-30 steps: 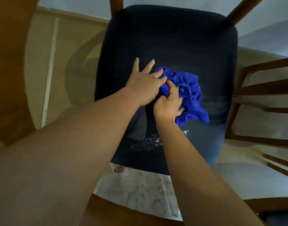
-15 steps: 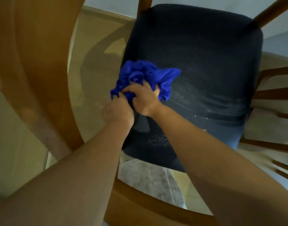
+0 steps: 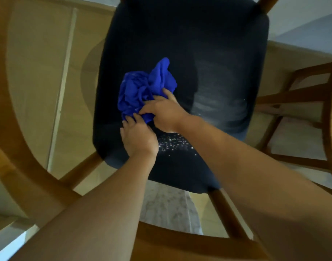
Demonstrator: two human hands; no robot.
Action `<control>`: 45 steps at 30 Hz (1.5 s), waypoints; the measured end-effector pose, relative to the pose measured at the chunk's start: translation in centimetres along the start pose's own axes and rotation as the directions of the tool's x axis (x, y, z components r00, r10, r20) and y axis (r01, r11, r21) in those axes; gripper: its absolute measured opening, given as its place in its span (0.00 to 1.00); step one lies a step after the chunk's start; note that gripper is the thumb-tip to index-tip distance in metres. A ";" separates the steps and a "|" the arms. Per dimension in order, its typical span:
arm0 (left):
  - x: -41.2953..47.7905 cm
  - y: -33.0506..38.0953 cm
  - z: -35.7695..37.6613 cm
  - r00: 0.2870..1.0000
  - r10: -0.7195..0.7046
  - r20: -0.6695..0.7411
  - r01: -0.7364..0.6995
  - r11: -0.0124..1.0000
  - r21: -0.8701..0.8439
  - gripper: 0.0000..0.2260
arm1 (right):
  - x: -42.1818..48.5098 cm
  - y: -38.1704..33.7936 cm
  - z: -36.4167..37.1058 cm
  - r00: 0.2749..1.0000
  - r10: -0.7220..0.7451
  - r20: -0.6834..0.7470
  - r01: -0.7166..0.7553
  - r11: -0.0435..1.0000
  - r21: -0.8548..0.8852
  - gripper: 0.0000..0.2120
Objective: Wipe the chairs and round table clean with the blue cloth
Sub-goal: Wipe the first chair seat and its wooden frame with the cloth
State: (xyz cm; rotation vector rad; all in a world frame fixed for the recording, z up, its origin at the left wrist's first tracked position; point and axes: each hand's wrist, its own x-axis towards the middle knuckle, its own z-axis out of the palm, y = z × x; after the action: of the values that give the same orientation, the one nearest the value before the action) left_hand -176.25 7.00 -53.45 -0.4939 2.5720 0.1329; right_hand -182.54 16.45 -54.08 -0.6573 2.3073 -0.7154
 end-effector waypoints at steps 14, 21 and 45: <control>-5.5 10.5 2.5 0.759 0.625 0.182 -0.651 0.719 0.245 0.23 | -16.0 8.4 1.5 0.846 0.433 -0.311 -0.463 0.886 -0.027 0.24; -2.6 9.0 0.4 0.393 0.823 0.411 -0.887 0.222 0.404 0.23 | -20.5 6.9 4.7 0.791 0.538 -0.292 -0.528 0.841 0.118 0.35; 6.2 -5.1 -7.7 0.563 0.694 0.448 -0.770 0.244 0.590 0.16 | 0.7 -9.7 8.0 0.510 0.860 -0.035 -0.804 0.491 0.335 0.30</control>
State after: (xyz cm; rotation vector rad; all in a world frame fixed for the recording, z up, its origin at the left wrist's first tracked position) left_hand -182.93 -1.17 -49.96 1.0713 2.2286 -0.5714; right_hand -174.97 6.43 -53.46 0.7292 2.2419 -0.5889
